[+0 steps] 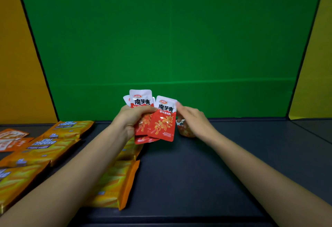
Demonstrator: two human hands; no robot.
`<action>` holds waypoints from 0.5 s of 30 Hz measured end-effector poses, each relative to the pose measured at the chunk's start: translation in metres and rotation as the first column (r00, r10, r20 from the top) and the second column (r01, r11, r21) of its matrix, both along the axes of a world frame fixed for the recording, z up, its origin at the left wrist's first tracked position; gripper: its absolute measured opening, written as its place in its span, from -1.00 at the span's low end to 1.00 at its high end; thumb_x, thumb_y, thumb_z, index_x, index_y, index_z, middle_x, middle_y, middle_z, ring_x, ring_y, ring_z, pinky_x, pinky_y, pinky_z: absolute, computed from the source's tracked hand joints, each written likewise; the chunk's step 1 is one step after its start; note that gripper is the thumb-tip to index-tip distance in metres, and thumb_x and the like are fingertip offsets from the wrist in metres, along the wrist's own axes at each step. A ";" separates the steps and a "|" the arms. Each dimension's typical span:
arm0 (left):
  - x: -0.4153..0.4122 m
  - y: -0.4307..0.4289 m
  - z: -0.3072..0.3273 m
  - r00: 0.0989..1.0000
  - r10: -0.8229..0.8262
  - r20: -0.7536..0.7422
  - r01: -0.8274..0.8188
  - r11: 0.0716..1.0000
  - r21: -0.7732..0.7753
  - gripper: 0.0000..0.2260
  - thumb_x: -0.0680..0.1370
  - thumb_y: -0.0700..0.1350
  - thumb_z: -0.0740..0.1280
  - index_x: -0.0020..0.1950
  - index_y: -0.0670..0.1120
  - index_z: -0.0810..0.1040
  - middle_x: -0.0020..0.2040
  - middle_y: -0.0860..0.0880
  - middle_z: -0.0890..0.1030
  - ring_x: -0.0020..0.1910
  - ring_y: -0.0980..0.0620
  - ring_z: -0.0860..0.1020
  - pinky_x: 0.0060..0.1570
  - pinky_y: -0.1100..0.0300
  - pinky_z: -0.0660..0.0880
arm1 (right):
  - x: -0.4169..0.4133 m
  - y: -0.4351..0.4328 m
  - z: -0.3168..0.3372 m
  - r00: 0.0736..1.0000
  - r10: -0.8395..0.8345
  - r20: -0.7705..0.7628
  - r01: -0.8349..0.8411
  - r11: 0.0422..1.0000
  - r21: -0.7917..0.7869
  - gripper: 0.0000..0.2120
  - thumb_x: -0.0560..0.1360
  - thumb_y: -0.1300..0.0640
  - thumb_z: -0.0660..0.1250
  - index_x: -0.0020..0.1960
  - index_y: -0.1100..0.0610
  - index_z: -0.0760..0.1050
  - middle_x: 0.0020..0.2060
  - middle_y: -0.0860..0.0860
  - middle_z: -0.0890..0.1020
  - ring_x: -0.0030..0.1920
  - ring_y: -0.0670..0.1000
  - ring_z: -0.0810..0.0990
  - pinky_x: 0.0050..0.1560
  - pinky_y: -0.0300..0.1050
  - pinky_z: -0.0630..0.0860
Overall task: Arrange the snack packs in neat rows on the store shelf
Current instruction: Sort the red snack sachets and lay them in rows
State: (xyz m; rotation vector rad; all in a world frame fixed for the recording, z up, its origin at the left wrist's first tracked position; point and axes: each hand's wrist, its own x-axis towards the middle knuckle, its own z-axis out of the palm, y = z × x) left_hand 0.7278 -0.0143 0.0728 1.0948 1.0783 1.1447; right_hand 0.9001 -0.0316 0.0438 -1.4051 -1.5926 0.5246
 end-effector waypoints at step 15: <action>-0.013 0.000 -0.006 0.995 -0.083 0.051 0.085 0.996 -0.039 -0.86 0.45 -0.29 0.37 0.00 -0.23 0.56 -0.49 -0.05 0.64 -0.54 0.08 0.61 -0.55 0.26 0.53 | 0.063 -0.018 -0.027 0.999 -0.041 -0.017 0.029 0.889 -0.457 -0.75 0.52 -0.01 0.28 -0.22 0.13 0.56 -0.26 -0.02 0.64 -0.22 -0.09 0.54 0.05 -0.15 0.35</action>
